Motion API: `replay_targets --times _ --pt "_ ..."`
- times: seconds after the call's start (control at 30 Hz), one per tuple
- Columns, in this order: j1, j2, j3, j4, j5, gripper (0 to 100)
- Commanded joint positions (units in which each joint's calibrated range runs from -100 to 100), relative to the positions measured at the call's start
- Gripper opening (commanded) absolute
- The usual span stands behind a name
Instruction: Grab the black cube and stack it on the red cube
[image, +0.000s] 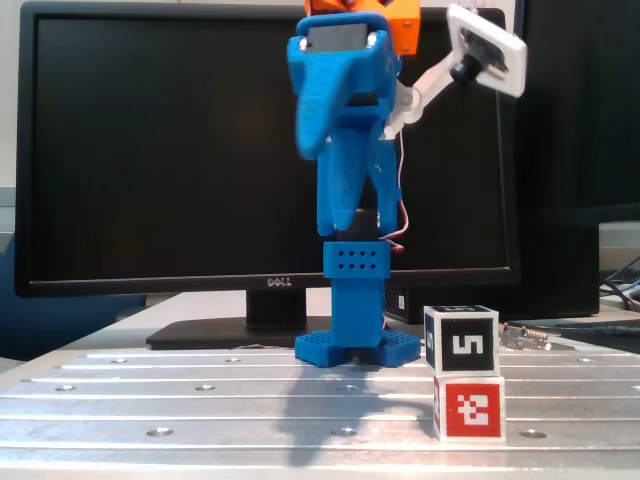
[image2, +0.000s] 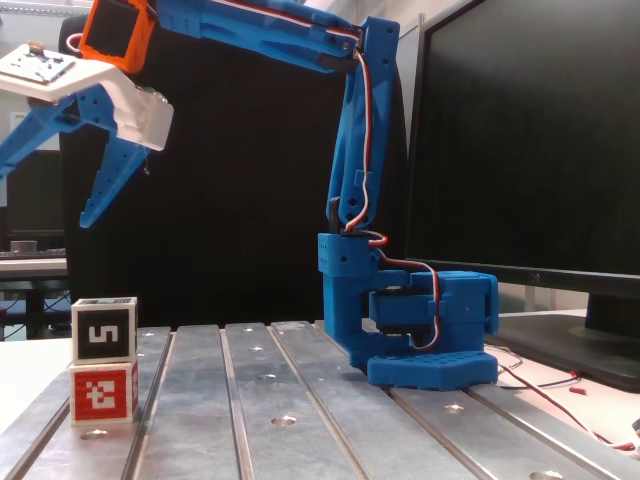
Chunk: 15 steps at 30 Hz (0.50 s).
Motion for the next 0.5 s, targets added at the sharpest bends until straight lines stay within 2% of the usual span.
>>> replay_targets --times 0.0,0.2,0.47 --pt "-0.1 -2.2 -1.9 -0.6 2.4 35" --pt "0.2 -8.4 5.6 -5.1 3.1 23" --pt "0.3 -24.9 31.2 -20.9 3.2 21"
